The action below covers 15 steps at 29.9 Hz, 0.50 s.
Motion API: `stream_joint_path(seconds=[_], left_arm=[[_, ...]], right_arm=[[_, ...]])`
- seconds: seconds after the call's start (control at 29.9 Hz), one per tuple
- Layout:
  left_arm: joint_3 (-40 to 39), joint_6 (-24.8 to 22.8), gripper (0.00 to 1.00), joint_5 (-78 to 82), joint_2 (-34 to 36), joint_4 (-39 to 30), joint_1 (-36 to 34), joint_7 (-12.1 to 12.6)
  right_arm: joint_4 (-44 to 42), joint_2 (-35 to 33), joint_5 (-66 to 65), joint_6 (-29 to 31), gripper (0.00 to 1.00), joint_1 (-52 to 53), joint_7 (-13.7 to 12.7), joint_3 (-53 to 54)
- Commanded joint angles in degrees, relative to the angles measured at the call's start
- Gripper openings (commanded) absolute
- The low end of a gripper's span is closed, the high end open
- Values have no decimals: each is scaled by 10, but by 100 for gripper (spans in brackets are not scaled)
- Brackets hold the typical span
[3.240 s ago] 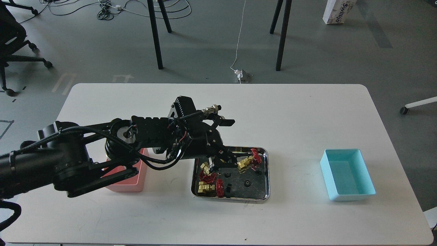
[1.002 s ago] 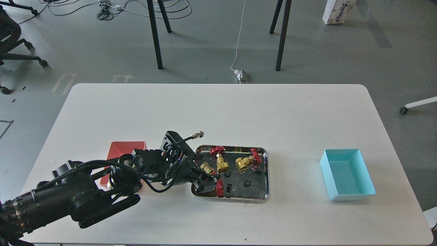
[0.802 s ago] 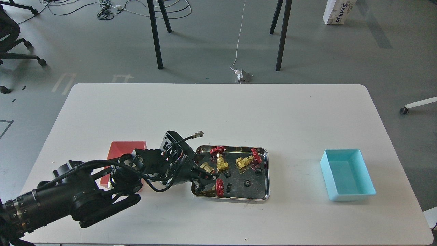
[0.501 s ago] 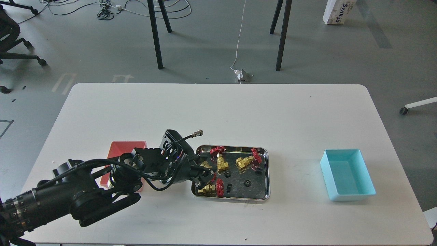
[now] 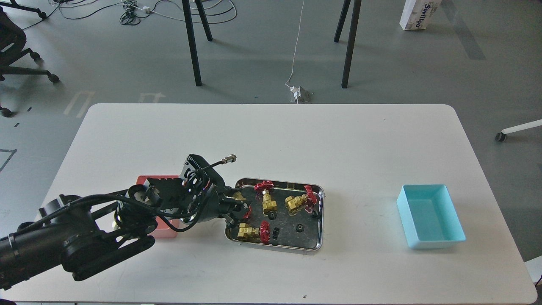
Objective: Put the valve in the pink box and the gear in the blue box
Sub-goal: 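Lift the valve and carry it over the pink box, release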
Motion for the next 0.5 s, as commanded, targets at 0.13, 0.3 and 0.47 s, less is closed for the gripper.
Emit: stream_joint_path(seconds=[0.13, 0.3, 0.47], left_arm=[[-63, -11, 17, -91, 86, -71, -9, 20], [-81, -19, 17, -95, 146, -96, -4, 21], [-80, -11, 17, -100, 195, -102, 5, 19]], right_arm=[[-7, 16, -15, 0, 99, 1, 0, 5], [-14, 26, -15, 0, 99, 2, 0, 6], [-15, 26, -15, 0, 99, 2, 0, 8]])
